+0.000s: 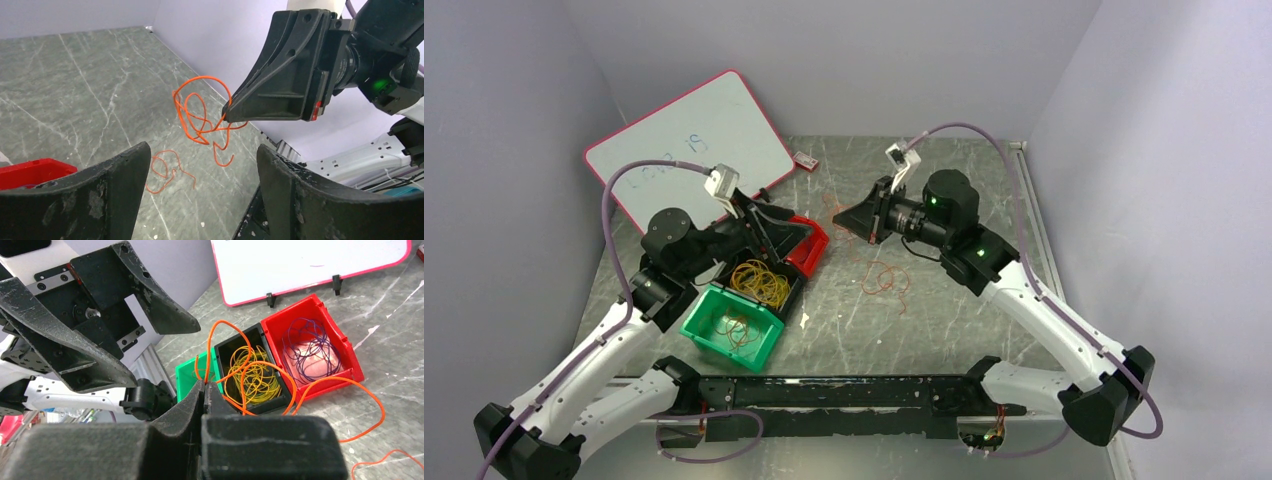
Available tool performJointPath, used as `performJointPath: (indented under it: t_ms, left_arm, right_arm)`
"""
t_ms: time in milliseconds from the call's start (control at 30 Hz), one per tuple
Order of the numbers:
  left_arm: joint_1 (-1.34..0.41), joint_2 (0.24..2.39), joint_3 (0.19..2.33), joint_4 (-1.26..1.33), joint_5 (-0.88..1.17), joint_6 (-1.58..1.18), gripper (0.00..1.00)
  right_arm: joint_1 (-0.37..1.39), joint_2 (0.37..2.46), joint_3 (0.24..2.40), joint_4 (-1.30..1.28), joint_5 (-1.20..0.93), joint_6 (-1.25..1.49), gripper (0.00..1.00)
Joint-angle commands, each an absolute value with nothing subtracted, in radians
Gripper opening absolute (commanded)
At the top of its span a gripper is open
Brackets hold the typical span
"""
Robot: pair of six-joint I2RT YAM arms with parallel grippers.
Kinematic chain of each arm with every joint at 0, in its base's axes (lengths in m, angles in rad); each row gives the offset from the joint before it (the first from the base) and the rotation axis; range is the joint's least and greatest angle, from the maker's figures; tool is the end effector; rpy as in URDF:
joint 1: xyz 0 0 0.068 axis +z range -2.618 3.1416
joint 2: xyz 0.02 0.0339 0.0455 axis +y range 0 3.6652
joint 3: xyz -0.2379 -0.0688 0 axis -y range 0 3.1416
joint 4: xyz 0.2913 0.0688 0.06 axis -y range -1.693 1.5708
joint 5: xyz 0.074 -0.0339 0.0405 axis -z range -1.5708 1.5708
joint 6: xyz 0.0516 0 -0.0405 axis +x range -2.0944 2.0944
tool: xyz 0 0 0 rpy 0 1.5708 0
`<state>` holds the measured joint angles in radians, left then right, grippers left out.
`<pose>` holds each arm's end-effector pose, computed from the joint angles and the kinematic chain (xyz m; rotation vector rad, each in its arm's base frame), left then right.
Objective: Untangle the cables
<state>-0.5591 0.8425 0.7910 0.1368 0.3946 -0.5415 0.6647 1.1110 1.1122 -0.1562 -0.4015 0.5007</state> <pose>0.2242 -0.1637 0.3463 0.3561 1.5692 -1.1634 0.2439 0.2168 0.3683 -0.4706 1.8094 1.1804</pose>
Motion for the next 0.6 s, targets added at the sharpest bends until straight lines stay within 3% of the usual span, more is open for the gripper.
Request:
performJointPath:
  t_ms: [0,333,567]
  left_arm:
    - [-0.573,0.848,0.785,0.175,0.369,-0.587,0.82]
    - [-0.602,0.894,0.78,0.173,0.335,-0.583,0.79]
    - [-0.605,0.908,0.787,0.184,0.288,-0.585,0.61]
  right_arm:
    - [0.718,1.12,1.099,-0.062,-0.305,0.502,0.0]
    - [0.759,1.141,1.115,-0.025,-0.278,0.51,0.0]
    - [0.769,1.141,1.111,-0.022,-0.292,0.514,0.0]
